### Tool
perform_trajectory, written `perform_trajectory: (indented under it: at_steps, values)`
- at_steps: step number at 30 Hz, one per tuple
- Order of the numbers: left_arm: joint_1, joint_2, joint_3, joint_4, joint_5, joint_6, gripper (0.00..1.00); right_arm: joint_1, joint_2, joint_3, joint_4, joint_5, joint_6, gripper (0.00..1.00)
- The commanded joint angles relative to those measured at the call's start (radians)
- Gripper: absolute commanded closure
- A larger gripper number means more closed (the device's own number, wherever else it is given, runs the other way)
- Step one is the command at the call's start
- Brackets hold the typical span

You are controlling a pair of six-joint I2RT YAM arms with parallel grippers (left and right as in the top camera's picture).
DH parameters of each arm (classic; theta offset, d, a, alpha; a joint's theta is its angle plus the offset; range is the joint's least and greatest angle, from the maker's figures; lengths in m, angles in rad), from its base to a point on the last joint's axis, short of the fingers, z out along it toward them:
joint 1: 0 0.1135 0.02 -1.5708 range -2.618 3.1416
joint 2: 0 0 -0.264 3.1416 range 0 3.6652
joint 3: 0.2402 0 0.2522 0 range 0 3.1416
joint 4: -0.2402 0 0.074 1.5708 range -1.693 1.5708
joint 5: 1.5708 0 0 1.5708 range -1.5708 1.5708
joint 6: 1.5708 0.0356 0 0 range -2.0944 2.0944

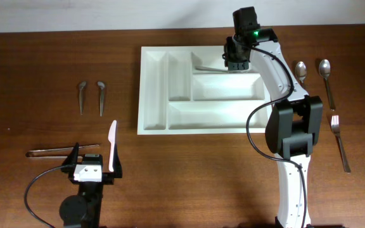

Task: Pack container
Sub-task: 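Carry the fork to the tray's top-right compartment and release, then move the right gripper back over the remaining silver fork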

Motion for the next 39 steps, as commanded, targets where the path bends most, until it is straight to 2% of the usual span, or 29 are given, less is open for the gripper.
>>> perform_trajectory:
  at_steps: [1,9,12,14,20,23,29,34,39]
  values:
    - [-0.002,-0.007,-0.006,-0.002,-0.004,0.01,0.01,0.008,0.007,0.007,0.045,0.005,-0.129,0.69]
    - [-0.002,-0.007,-0.006,-0.001,-0.004,0.01,0.01,-0.066,-0.027,0.062,0.068,-0.029,-0.463,0.4]
    - [-0.002,-0.007,-0.006,-0.002,-0.004,0.01,0.01,-0.113,-0.07,0.095,0.042,-0.033,-0.599,0.34]
    - [-0.002,-0.007,-0.006,-0.002,-0.004,0.01,0.01,-0.151,-0.109,0.13,0.002,-0.033,-0.726,0.33]
    - [-0.002,-0.007,-0.006,-0.002,-0.004,0.01,0.01,-0.265,-0.231,0.219,-0.188,-0.078,-1.191,0.21]
    - [-0.002,-0.007,-0.006,-0.002,-0.004,0.01,0.01,-0.32,-0.293,0.25,-0.273,-0.132,-1.418,0.01]
    - [-0.002,-0.007,-0.006,-0.002,-0.004,0.01,0.01,-0.444,-0.39,0.261,-0.545,-0.123,-1.763,0.01]
    - [-0.002,-0.007,-0.006,-0.002,-0.004,0.01,0.01,-0.539,-0.393,0.256,-0.787,-0.033,-1.953,0.01]
    - [-0.002,-0.007,-0.006,-0.002,-0.004,0.01,0.01,-0.603,-0.395,0.184,-0.814,0.111,-1.967,0.01]
